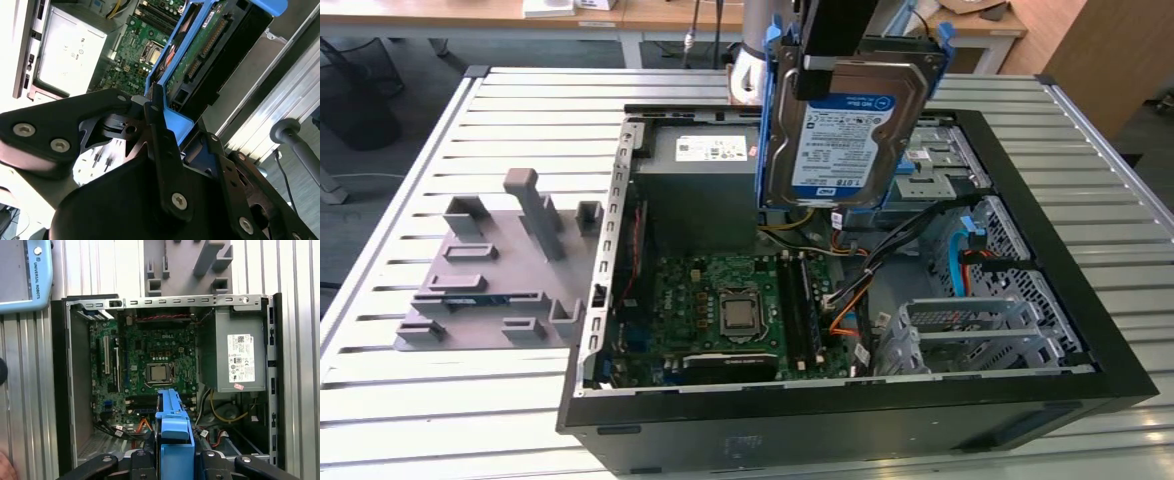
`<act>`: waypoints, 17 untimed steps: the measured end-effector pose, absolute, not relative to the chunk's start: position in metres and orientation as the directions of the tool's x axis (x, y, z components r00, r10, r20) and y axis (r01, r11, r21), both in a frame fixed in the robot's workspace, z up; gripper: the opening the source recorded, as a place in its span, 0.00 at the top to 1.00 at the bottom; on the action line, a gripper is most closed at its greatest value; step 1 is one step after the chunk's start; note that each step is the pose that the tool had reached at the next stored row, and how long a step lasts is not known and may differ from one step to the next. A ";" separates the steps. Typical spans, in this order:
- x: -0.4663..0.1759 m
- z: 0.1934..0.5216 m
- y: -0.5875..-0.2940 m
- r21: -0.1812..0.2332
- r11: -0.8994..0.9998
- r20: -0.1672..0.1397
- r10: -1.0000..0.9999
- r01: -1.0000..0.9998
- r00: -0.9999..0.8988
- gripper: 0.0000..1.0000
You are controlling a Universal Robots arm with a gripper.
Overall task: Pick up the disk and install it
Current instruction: 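Insert the disk into the insertion slot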
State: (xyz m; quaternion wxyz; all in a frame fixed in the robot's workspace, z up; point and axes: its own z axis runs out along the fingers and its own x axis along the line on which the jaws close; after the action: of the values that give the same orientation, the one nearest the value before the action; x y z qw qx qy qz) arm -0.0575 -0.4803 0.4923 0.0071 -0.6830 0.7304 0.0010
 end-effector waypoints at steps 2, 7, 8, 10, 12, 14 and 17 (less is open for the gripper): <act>-0.057 0.492 -0.483 -0.008 0.067 -0.012 -0.998 -0.998 -0.067 0.64; -0.056 0.491 -0.491 -0.008 0.067 -0.012 -0.998 -0.998 -0.067 0.64; -0.056 0.491 -0.492 -0.008 0.067 -0.012 -0.998 -0.998 -0.067 0.64; -0.054 0.490 -0.494 -0.008 0.067 -0.012 -0.998 -0.998 -0.067 0.64; -0.051 0.489 -0.495 -0.008 0.067 -0.012 -0.998 -0.998 -0.067 0.64; -0.047 0.489 -0.495 -0.008 0.067 -0.012 -0.998 -0.998 -0.067 0.64; -0.044 0.488 -0.497 -0.008 0.067 -0.012 -0.998 -0.998 -0.067 0.64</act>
State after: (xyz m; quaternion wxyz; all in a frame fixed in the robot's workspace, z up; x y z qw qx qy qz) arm -0.0436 -0.4968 0.4876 0.0071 -0.6830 0.7304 0.0010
